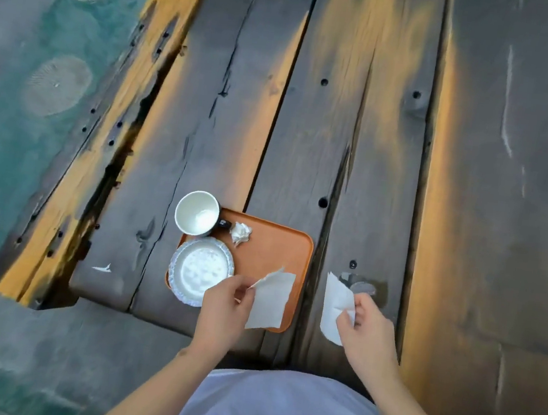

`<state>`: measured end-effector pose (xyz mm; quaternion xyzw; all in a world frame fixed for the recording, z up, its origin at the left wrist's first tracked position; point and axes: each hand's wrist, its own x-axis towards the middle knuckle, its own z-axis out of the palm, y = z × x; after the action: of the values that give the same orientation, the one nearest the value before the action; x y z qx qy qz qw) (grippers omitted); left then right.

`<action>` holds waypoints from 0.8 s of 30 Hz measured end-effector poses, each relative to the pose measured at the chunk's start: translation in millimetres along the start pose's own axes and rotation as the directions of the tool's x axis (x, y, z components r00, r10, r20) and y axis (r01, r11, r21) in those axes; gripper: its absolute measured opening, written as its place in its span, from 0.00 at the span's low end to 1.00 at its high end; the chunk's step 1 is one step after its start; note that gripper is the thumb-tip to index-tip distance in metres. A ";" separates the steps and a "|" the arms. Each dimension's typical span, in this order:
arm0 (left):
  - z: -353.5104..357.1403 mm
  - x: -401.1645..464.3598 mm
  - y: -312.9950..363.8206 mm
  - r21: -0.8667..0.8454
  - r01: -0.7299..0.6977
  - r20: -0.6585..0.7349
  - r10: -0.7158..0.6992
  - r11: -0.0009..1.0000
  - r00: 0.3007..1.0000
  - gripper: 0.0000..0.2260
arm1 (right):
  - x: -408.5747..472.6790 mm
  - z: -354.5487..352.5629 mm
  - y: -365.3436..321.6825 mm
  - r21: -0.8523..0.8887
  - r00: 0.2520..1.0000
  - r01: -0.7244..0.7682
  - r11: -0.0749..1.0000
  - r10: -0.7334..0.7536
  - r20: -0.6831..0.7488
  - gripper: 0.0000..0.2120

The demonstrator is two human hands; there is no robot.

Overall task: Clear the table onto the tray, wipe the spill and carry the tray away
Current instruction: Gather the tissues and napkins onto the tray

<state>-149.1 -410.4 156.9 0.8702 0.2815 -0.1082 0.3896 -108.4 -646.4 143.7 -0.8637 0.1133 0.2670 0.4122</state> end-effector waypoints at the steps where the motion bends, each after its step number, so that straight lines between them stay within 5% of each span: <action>1: -4.0 2.1 -8.5 -0.009 0.021 0.013 -0.021 1.000 1.000 0.07 | -1.7 9.4 -4.9 -0.012 1.000 -0.006 1.000 0.006 0.002 0.04; 8: 1.0 55.6 -29.6 -0.010 0.033 0.238 -0.029 0.999 0.971 0.08 | -20.2 67.6 -23.4 -0.012 0.983 -0.131 0.991 0.128 -0.130 0.07; 13: 23.9 96.3 -29.0 -0.213 0.347 0.588 -0.163 0.914 0.792 0.02 | -34.9 95.7 -33.1 0.012 0.966 -0.193 0.981 0.192 -0.172 0.04; 18: 30.6 106.2 -41.2 0.102 0.114 0.413 -0.147 0.988 0.899 0.13 | -38.1 106.2 -34.5 0.038 0.962 -0.213 0.976 0.217 -0.166 0.05; 24: 30.5 104.2 -35.3 0.248 -0.014 0.361 -0.079 0.969 0.929 0.12 | -30.9 108.8 -31.5 0.064 0.958 -0.208 0.976 0.217 -0.186 0.05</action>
<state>-83.1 -371.6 72.1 0.8713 0.2021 -0.3100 0.3224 -161.1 -543.2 125.0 -0.8590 0.2503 0.2228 0.3870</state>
